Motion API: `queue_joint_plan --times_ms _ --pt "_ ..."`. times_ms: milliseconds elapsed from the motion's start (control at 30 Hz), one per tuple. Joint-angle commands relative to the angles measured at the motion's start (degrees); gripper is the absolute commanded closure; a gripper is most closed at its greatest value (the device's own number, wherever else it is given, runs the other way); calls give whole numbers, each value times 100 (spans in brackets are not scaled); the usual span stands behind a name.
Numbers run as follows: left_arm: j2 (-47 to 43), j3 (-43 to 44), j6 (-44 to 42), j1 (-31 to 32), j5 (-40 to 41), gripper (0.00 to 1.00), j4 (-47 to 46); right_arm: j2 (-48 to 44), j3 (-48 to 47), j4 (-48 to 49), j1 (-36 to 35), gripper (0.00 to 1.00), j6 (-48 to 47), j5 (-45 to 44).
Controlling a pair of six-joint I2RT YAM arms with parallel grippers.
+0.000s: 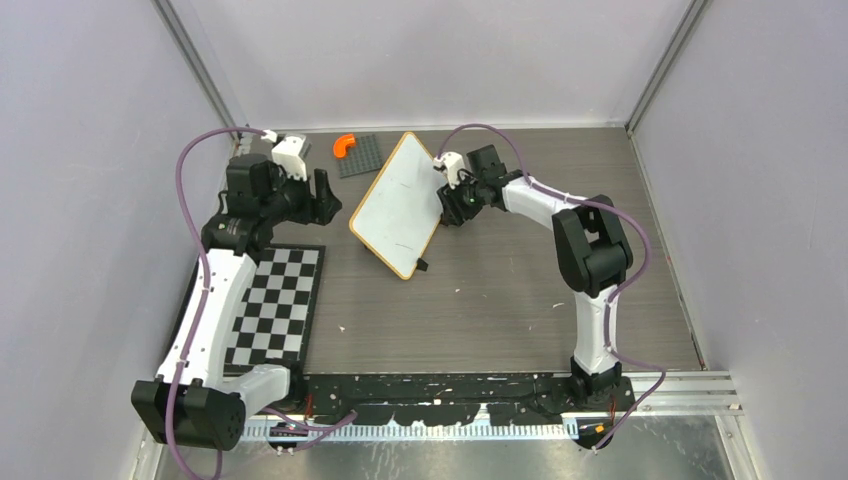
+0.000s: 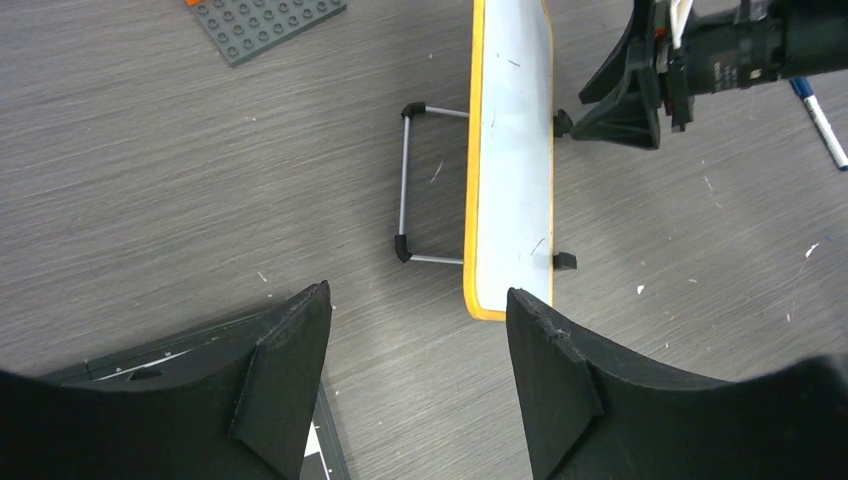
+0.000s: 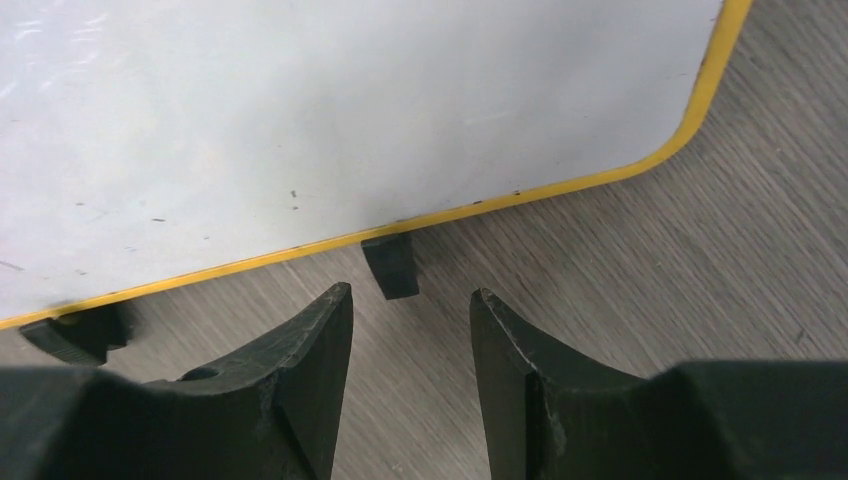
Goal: Write a sentence on the whiteboard
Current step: Move the whiteboard to the center of the board.
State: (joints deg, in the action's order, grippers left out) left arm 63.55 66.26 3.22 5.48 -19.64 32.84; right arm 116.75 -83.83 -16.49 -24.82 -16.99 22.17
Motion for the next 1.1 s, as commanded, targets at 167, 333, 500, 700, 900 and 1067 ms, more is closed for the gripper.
queue_joint_plan --times_ms 167,333,500,700,900,1067 --pt "11 124 258 -196 -215 33 -380 291 -313 89 -116 51 -264 59" --pt "2 124 371 -284 -242 33 -472 347 -214 274 -184 55 -232 35" --pt "-65 95 442 -355 -270 33 -522 377 -236 331 -222 64 -239 -8" --pt "-170 -25 433 -516 -382 33 -544 54 160 396 -299 91 -179 -69" --pt "-277 -247 531 -678 -511 32 -672 -916 1281 666 -431 100 179 -331" --pt "-405 -378 598 -761 -580 32 -743 -1736 2120 519 -756 100 269 -482"
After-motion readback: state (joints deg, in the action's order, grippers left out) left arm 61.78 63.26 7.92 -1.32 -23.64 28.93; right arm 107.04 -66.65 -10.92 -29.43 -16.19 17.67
